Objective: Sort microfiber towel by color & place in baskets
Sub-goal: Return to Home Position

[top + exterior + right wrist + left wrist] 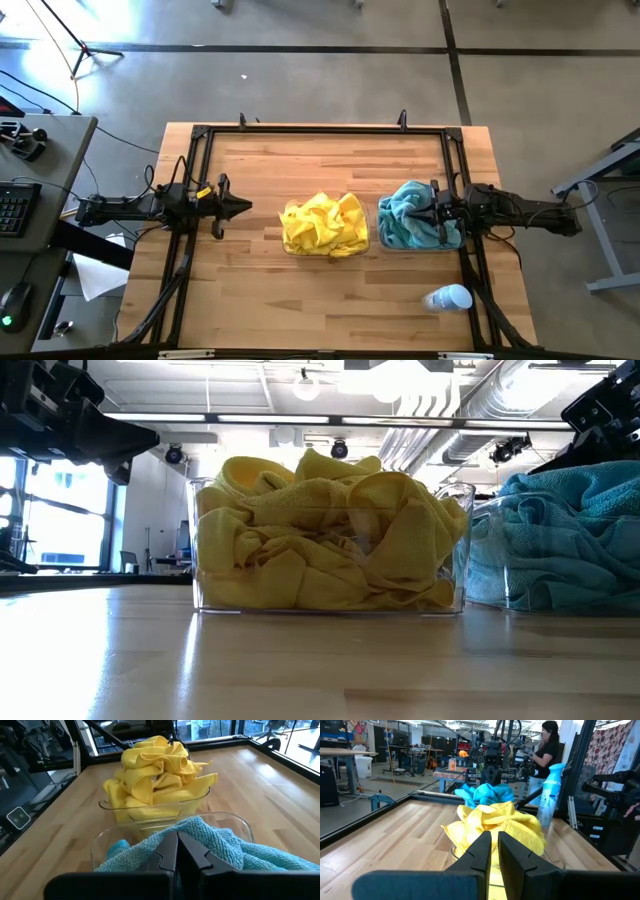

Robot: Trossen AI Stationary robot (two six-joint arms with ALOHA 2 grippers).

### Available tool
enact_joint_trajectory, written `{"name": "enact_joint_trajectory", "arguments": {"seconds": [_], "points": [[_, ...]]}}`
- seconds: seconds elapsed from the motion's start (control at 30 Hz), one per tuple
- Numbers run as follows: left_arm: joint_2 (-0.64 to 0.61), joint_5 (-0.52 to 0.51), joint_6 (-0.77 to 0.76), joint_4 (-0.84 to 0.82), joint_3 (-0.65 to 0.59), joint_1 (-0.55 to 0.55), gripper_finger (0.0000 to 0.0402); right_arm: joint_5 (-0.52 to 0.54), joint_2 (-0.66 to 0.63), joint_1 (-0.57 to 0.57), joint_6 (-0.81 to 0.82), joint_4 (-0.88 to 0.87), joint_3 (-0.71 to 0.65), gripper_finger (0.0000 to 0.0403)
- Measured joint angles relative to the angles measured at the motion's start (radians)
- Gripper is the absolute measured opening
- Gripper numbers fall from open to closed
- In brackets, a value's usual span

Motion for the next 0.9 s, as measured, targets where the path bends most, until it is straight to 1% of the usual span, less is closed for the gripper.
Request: {"name": "enact_joint_trajectory", "arguments": {"seconds": [0.17, 0.9], "points": [[0.0, 0.0, 0.0, 0.0, 0.0, 0.0, 0.0021, 0.0, 0.0, 0.0, 0.0, -0.031, 0.0, 0.0], [0.0, 0.0, 0.0, 0.0, 0.0, 0.0, 0.0021, 0.0, 0.0, 0.0, 0.018, -0.029, 0.0, 0.0]]}}
